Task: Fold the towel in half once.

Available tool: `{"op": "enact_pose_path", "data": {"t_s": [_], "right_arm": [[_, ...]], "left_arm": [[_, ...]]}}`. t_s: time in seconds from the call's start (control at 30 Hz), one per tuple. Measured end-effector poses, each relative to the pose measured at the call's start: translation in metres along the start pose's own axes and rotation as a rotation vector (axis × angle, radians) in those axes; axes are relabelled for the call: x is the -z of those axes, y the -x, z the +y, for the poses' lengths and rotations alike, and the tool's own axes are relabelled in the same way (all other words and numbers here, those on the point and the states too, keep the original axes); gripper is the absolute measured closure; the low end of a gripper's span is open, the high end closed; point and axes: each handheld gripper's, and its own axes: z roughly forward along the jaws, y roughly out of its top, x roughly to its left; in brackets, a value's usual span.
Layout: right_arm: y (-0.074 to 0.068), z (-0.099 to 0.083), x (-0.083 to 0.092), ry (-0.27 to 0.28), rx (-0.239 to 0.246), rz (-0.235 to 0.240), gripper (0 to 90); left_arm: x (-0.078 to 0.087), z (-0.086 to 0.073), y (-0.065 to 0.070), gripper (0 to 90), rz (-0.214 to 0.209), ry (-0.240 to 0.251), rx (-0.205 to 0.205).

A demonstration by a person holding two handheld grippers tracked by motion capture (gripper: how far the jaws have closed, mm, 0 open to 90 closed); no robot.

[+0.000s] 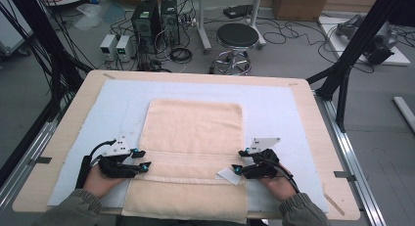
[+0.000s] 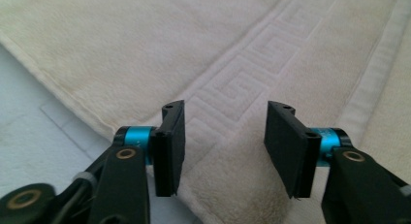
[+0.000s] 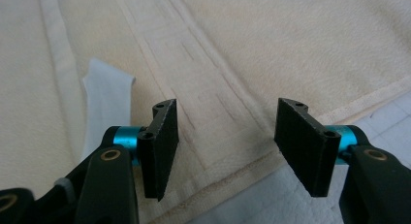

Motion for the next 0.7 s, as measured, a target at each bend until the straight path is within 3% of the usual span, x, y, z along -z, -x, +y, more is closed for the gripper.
{"op": "enact_pose_path", "data": {"t_s": [0.1, 0.17, 0.27, 0.37, 0.53, 0.7], "right_arm": [[-0.0006, 0.0007, -0.001, -0.006, 0.022, 0.02, 56.2], [-0.0024, 0.0013, -0.0026, -0.012, 0.037, 0.024, 60.2], [-0.0003, 0.0009, -0.0026, -0.011, 0.026, 0.038, 66.4], [0.0002, 0.0013, -0.0029, -0.01, 0.028, 0.049, 74.6], [0.0003, 0.0025, -0.0023, -0.009, 0.04, 0.069, 83.9], [0.0023, 0.0041, 0.0008, 0.01, 0.036, 0.081, 86.1]], "left_arm": [[-0.0021, -0.0012, -0.0002, 56.7, -0.007, -0.008, -0.003], [-0.003, -0.0006, 0.0003, 61.5, -0.01, -0.012, 0.004], [-0.004, 0.0001, 0.0013, 66.3, -0.006, -0.016, -0.009], [-0.006, 0.0015, 0.0032, 77.5, -0.008, -0.018, -0.022], [-0.006, 0.0035, 0.003, 83.2, -0.003, -0.025, -0.029], [-0.0015, 0.0058, 0.003, 85.2, -0.003, -0.007, -0.016]]}}
